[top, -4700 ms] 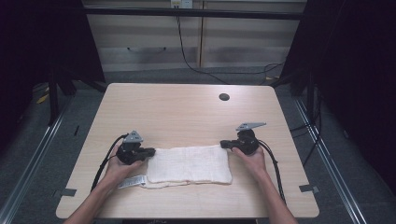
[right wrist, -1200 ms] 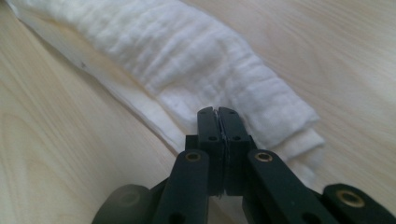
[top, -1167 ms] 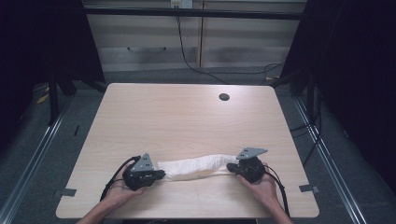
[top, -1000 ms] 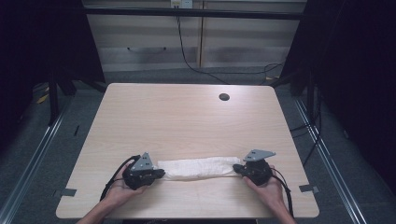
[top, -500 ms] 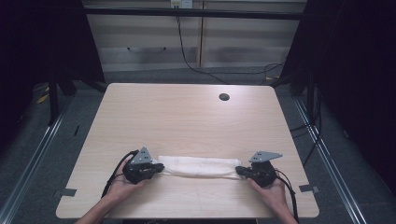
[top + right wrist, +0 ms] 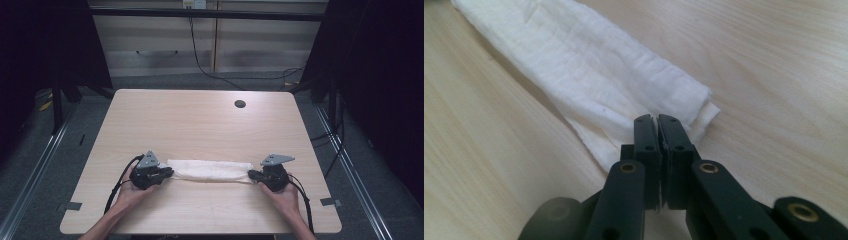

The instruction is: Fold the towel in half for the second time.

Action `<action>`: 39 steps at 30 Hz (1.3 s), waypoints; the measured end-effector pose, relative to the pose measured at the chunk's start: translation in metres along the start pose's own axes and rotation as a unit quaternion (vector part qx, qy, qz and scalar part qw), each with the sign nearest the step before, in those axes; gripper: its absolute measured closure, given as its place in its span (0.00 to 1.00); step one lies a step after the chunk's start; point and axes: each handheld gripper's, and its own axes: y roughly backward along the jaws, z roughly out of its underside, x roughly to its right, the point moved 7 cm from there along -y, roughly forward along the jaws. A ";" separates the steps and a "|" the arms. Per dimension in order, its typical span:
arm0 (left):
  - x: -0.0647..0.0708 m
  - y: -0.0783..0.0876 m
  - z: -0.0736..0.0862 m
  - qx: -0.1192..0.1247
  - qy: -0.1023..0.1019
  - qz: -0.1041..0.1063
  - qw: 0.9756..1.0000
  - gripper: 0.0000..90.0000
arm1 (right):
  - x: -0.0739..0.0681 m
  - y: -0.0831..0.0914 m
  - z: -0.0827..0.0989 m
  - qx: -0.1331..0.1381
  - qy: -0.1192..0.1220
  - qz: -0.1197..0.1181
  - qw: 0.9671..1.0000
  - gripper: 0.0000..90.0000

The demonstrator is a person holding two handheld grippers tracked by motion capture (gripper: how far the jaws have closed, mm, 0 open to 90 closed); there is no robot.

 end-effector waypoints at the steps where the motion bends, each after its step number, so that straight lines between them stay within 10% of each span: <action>1: 0.001 0.001 -0.001 0.003 0.007 0.004 1.000 0.86 | -0.001 0.001 0.000 0.006 -0.006 -0.006 1.000 0.94; 14: 0.008 0.048 -0.013 0.044 0.040 0.006 0.998 0.53 | -0.012 0.048 -0.013 0.097 -0.045 -0.062 0.992 0.79; 23: -0.010 0.081 0.003 0.057 0.075 -0.007 0.996 0.34 | 0.004 0.075 -0.002 0.125 -0.061 -0.027 0.990 0.68; 30: -0.033 0.096 0.024 0.060 0.089 -0.065 0.992 0.17 | 0.013 0.085 0.005 0.138 -0.075 -0.007 0.988 0.58; 39: -0.047 0.103 0.039 0.071 0.130 -0.078 0.986 0.18 | 0.028 0.091 0.018 0.131 -0.090 0.037 0.987 0.43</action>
